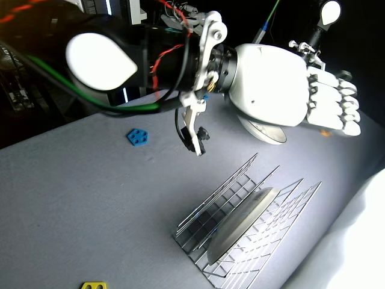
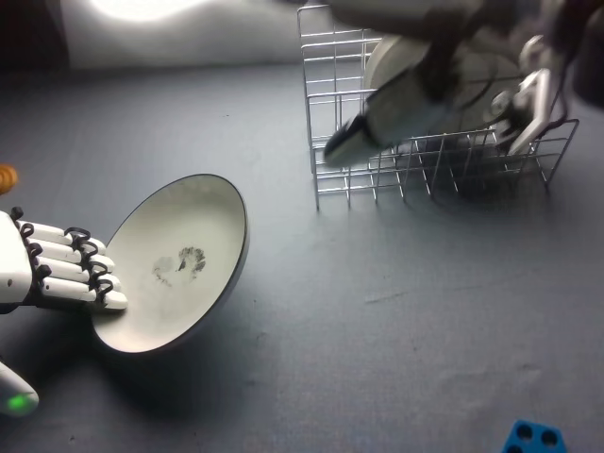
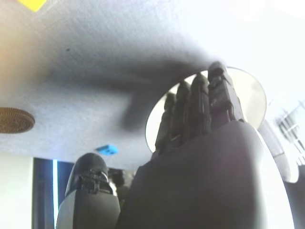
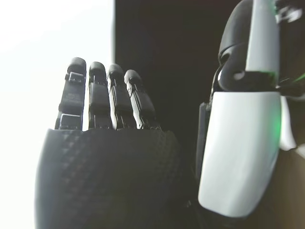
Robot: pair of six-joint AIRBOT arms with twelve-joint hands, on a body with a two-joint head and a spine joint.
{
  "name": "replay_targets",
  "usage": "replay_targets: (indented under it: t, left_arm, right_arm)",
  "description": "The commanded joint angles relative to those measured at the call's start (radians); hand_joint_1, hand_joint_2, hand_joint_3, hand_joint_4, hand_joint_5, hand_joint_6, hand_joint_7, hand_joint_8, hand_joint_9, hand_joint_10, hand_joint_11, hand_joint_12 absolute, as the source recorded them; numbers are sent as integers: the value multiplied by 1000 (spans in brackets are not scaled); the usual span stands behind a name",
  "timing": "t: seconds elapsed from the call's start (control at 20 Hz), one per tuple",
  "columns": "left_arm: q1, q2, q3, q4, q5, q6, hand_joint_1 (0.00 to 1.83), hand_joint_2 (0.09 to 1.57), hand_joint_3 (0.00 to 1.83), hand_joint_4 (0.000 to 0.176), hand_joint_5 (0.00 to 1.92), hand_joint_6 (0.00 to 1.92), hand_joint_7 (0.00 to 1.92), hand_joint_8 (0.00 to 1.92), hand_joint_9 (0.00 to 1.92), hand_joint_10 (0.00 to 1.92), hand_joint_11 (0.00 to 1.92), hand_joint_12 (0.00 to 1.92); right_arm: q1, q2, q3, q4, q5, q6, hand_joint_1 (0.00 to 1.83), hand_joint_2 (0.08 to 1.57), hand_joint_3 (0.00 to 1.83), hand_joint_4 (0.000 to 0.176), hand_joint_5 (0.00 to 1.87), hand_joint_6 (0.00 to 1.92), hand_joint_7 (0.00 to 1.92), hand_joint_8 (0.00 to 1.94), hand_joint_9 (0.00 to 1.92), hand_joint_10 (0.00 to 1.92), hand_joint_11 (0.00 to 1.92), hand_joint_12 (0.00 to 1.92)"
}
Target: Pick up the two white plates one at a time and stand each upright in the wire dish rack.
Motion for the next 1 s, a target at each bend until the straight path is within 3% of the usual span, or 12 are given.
replay_targets:
  t: [0.0,0.05,0.15,0.4,0.6,0.65,0.7,0.85,0.95]
  left_arm:
    - [12,-12,0,27,-33,-8,0,1096,1,0,77,4,139,7,115,11,16,7]
    - [12,-12,-1,27,-33,-8,0,1097,1,0,81,5,143,8,116,11,12,6]
    - [12,-13,-1,27,-33,-8,0,1100,2,0,78,2,137,2,115,4,15,10]
    - [12,-13,0,27,-33,-8,0,1100,1,0,84,4,135,4,113,6,12,10]
    - [12,-13,0,27,-33,-10,0,1100,1,0,104,10,154,10,123,8,25,18]
    - [12,-13,1,27,-33,-10,0,1102,2,0,99,7,149,7,116,5,22,18]
    - [11,-13,0,27,-33,-11,0,1100,0,0,88,1,134,0,98,0,8,13]
    - [11,-13,0,27,-33,-11,0,1100,0,0,88,1,134,0,98,0,8,13]
    - [11,-13,0,27,-33,-11,0,1100,1,0,122,13,150,6,98,2,14,18]
  right_arm:
    - [5,-5,1,13,89,-23,1119,826,3,0,0,0,0,0,0,0,36,30]
    - [-4,-23,1,13,75,-51,1108,827,4,0,0,0,0,0,0,0,52,43]
    - [-27,-60,2,12,76,-90,1109,837,1,0,0,0,0,0,0,0,0,255]
    - [-71,-135,4,12,116,-209,1097,838,1,0,19,5,0,0,0,0,0,291]
    - [-119,-139,-5,124,217,-338,1052,853,4,0,75,17,0,0,0,0,0,294]
    - [-132,-133,-18,178,253,-409,1058,857,5,0,87,20,0,0,0,0,0,296]
    - [-161,-126,-60,299,320,-609,1048,856,0,0,118,16,3,1,6,2,0,348]
    - [-181,-127,-80,308,322,-627,1048,856,0,0,118,16,3,1,6,2,0,348]
    - [-192,-131,-82,320,329,-628,1042,896,11,0,97,0,4,0,29,6,0,554]
